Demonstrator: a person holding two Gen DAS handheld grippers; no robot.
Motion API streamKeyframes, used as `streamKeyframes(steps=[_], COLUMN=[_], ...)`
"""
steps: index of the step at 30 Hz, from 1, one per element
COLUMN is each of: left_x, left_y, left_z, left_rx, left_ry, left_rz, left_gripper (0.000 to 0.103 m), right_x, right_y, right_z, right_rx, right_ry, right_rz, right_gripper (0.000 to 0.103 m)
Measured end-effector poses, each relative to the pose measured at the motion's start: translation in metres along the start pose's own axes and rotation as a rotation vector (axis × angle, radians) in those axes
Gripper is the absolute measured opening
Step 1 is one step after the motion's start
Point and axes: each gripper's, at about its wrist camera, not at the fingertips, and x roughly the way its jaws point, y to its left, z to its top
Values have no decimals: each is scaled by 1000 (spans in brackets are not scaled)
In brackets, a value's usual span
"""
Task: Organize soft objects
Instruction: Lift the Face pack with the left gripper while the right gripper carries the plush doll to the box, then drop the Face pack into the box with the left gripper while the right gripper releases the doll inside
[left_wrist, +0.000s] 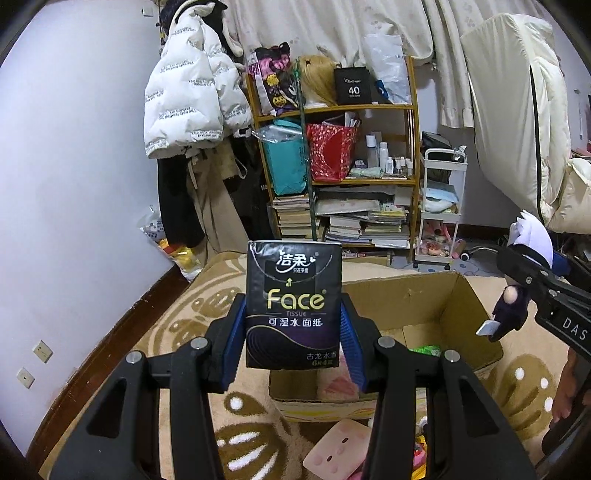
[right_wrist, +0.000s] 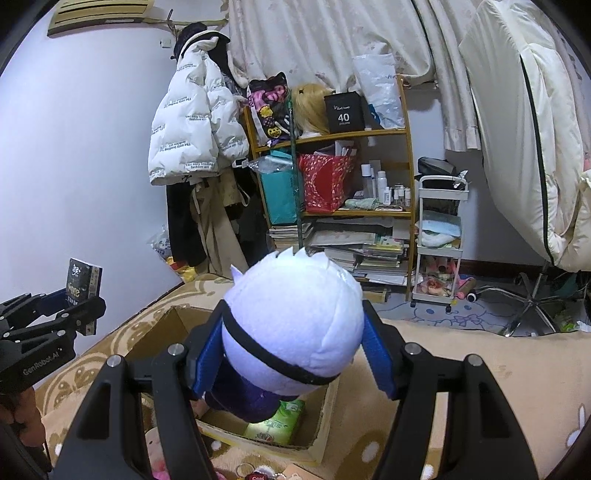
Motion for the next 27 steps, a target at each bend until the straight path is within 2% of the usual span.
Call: streamKeyframes(steps=[16, 27], left_x=[42, 60], left_y=[-5, -13], left_z=[-11, -22], left_rx=[-28, -31], left_ry=[85, 151], left_rz=[-94, -131], left_gripper=[45, 45], right_x=[33, 44], right_y=[12, 9], right_z=[-19, -33], right_rx=[-17, -5], right_ry=[57, 120], right_rz=[41, 50], right_gripper=[72, 72])
